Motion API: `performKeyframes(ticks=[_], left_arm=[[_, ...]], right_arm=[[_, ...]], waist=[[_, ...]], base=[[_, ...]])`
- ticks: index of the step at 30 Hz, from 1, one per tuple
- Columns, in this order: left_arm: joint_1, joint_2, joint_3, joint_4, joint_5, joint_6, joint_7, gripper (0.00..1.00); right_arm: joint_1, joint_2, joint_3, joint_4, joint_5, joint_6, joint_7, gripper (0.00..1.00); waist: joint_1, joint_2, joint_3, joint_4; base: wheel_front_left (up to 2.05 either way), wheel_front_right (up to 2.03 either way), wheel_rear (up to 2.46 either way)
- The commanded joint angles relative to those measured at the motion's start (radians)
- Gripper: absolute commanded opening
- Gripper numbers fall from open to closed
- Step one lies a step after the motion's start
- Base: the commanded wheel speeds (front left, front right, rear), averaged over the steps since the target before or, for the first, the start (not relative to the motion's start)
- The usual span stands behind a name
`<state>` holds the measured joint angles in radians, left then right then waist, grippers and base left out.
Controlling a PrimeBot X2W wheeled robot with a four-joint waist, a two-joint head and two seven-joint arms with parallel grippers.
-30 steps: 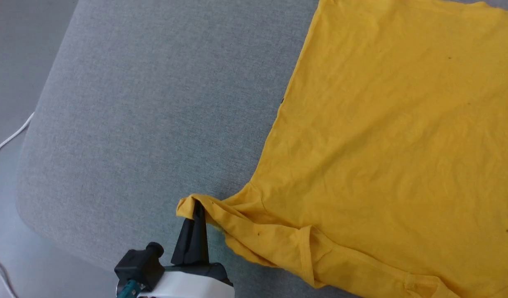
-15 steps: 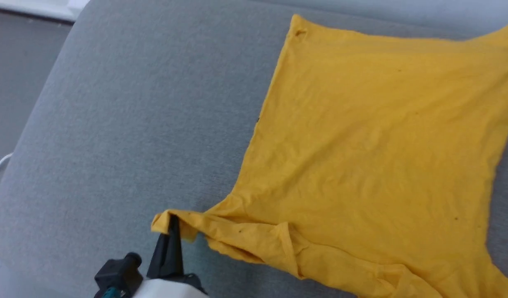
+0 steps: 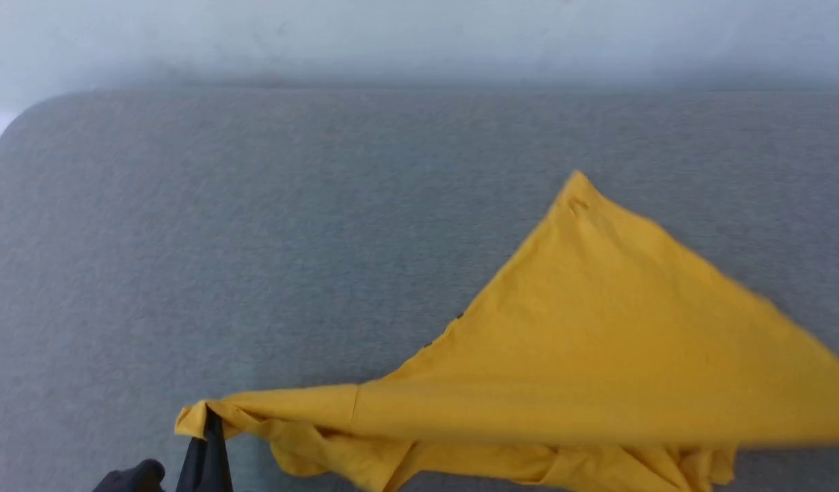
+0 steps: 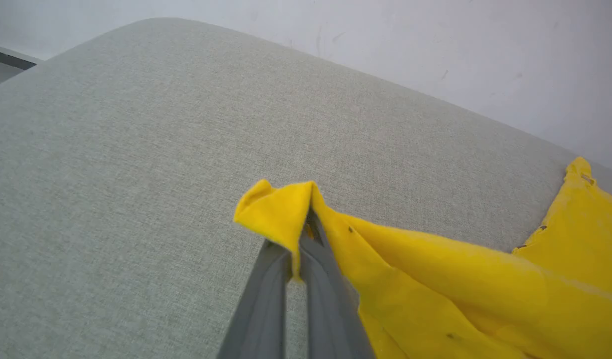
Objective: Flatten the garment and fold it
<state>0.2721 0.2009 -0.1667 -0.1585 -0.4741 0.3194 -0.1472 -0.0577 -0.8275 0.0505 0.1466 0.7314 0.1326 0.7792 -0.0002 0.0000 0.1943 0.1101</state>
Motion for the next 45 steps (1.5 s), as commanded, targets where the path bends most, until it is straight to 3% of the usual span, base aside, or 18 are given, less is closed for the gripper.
performKeyframes(ticks=[1, 8, 9, 10, 11, 14, 18, 22, 25, 30, 37, 45], left_arm=[[0.009, 0.007, 0.007, -0.008, -0.001, 0.009, 0.004, 0.00], [0.012, 0.025, 0.012, -0.026, 0.001, 0.019, 0.026, 0.00], [0.009, 0.026, 0.012, -0.027, 0.002, 0.020, 0.028, 0.00], [0.007, 0.029, 0.010, -0.027, 0.005, 0.021, 0.031, 0.00], [0.004, 0.030, 0.010, -0.027, 0.007, 0.022, 0.031, 0.00], [-0.005, 0.030, 0.006, -0.030, 0.009, 0.023, 0.034, 0.00], [-0.020, 0.028, -0.003, -0.039, 0.015, 0.026, 0.036, 0.00], [-0.041, 0.022, -0.018, -0.049, 0.020, 0.025, 0.037, 0.00], [-0.060, 0.017, -0.030, -0.056, 0.025, 0.023, 0.037, 0.00], [-0.113, 0.007, -0.057, -0.055, 0.029, 0.007, 0.038, 0.00], [-0.176, 0.005, -0.075, -0.028, 0.031, -0.017, 0.031, 0.00], [-0.189, -0.008, -0.079, 0.004, 0.014, -0.028, 0.011, 0.00]], right_arm=[[0.056, 0.033, -0.024, -0.017, -0.003, -0.002, 0.008, 0.00], [0.460, 0.347, -0.248, -0.203, -0.045, -0.002, 0.110, 0.00], [0.486, 0.383, -0.264, -0.225, -0.052, -0.002, 0.120, 0.05], [0.502, 0.411, -0.273, -0.252, -0.058, -0.002, 0.118, 0.82], [0.503, 0.439, -0.284, -0.280, -0.059, -0.002, 0.094, 1.00], [0.479, 0.475, -0.297, -0.337, -0.078, -0.002, 0.015, 1.00], [0.344, 0.508, -0.335, -0.371, -0.087, -0.002, -0.222, 1.00], [0.183, 0.491, -0.296, -0.312, -0.127, -0.002, -0.399, 1.00], [0.051, 0.458, -0.210, -0.227, -0.146, -0.002, -0.453, 1.00], [-0.168, 0.377, -0.016, -0.049, -0.126, -0.002, -0.381, 1.00], [-0.354, 0.283, 0.210, 0.142, -0.040, -0.002, -0.191, 1.00], [-0.386, 0.252, 0.445, 0.172, 0.140, -0.002, 0.026, 1.00]], waist=[[0.0002, 0.0000, -0.077, -0.104], [0.0002, 0.0000, -0.052, -0.132], [0.0002, 0.0000, -0.047, -0.134], [0.0002, 0.0000, -0.042, -0.135], [0.0002, 0.0000, -0.036, -0.135], [0.0002, 0.0000, -0.021, -0.135], [0.0002, 0.0000, -0.002, -0.128], [0.0002, 0.0000, 0.021, -0.110], [0.0002, 0.0000, 0.041, -0.094], [0.0002, 0.0000, 0.075, -0.044], [0.0002, 0.0000, 0.095, 0.019], [0.0002, 0.0000, 0.097, 0.033]], base=[[0.00, 0.00, 0.00], [0.00, 0.00, 0.00], [0.00, 0.00, 0.00], [0.00, 0.00, 0.00], [0.00, 0.00, 0.00], [0.00, 0.00, 0.00], [0.00, 0.00, 0.00], [0.00, 0.00, 0.00], [0.00, 0.00, 0.00], [0.00, 0.00, 0.00], [0.00, 0.00, 0.00], [0.00, 0.00, 0.00]])
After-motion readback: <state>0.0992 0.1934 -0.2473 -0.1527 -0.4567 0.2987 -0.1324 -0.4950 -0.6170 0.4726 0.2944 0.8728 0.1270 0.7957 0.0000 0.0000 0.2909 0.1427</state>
